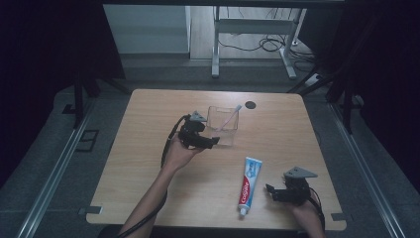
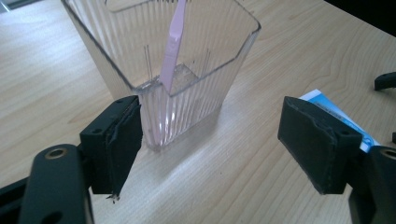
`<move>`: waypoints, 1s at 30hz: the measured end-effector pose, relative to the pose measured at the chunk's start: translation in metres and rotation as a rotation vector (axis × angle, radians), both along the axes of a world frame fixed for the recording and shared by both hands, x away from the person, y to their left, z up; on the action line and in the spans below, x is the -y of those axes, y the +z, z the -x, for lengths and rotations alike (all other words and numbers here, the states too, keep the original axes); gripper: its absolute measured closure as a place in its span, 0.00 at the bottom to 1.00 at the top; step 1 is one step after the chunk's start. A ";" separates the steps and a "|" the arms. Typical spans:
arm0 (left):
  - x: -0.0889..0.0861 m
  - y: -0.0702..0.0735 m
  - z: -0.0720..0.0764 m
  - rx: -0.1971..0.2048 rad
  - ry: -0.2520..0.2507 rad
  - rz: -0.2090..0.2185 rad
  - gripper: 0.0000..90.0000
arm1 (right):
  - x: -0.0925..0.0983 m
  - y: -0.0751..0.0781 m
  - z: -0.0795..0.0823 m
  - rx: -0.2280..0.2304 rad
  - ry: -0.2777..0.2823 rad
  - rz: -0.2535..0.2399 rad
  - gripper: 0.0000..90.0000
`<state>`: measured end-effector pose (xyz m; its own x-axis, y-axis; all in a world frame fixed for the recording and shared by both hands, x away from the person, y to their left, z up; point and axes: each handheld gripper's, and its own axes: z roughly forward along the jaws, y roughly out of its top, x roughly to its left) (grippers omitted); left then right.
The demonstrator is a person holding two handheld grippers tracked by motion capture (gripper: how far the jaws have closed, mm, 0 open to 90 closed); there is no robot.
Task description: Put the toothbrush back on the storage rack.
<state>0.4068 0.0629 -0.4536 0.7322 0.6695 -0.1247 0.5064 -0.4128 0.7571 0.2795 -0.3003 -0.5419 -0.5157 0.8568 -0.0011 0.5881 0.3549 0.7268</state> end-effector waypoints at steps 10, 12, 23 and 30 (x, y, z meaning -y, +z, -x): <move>-0.005 -0.019 0.010 -0.001 0.007 -0.019 0.21 | 0.000 0.000 0.000 -0.003 -0.002 -0.001 0.14; -0.006 -0.021 0.013 0.001 0.007 -0.017 0.21 | 0.000 0.000 0.000 -0.003 -0.002 -0.001 0.14; -0.015 -0.025 0.032 0.029 0.021 0.017 0.19 | 0.000 0.000 0.000 -0.003 0.000 0.000 0.14; -0.024 -0.032 0.047 0.025 0.025 0.025 0.19 | 0.000 0.000 0.000 -0.003 0.000 0.000 0.14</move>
<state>0.3601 0.0871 -0.4860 0.7185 0.6845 -0.1233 0.4968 -0.3811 0.7797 0.2793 -0.3002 -0.5418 -0.5153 0.8570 0.0000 0.5903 0.3549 0.7250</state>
